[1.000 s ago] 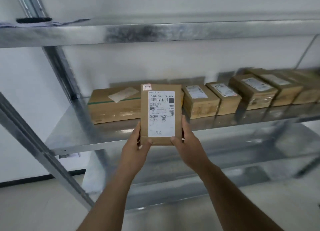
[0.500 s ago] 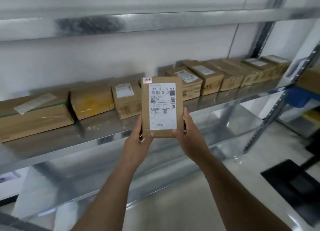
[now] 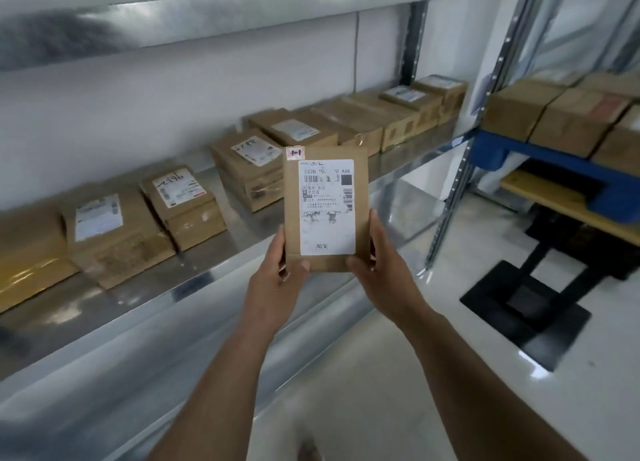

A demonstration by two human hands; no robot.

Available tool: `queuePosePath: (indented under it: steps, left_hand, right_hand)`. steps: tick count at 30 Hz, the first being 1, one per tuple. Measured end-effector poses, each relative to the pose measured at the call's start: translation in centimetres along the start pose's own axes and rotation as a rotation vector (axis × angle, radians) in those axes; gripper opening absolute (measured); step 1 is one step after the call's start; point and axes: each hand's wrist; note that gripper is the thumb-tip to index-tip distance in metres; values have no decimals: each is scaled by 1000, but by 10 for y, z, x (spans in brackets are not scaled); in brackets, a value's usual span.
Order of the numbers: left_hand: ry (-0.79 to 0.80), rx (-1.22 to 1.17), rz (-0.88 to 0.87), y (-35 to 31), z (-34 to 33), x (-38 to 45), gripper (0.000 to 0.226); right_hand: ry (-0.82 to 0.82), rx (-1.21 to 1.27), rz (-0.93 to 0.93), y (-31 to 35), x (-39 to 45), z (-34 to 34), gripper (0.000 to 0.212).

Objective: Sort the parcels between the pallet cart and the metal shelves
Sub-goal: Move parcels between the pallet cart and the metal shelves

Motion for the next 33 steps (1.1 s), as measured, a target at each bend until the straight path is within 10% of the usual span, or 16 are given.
queuePosePath:
  steps: [23, 33]
  left_hand:
    - [498, -52, -304, -114, -193, 244, 41]
    - [541, -71, -377, -192, -318, 295, 66]
  right_hand:
    - [-466, -210, -285, -129, 125, 159, 77]
    - [-643, -189, -258, -200, 149, 267, 73]
Point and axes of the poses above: each hand's wrist, its own x-axis towards the middle knuckle, its own z-axis out of the back of the hand, y = z × x, and after that the axes turned 12 degrees about z, right-handed
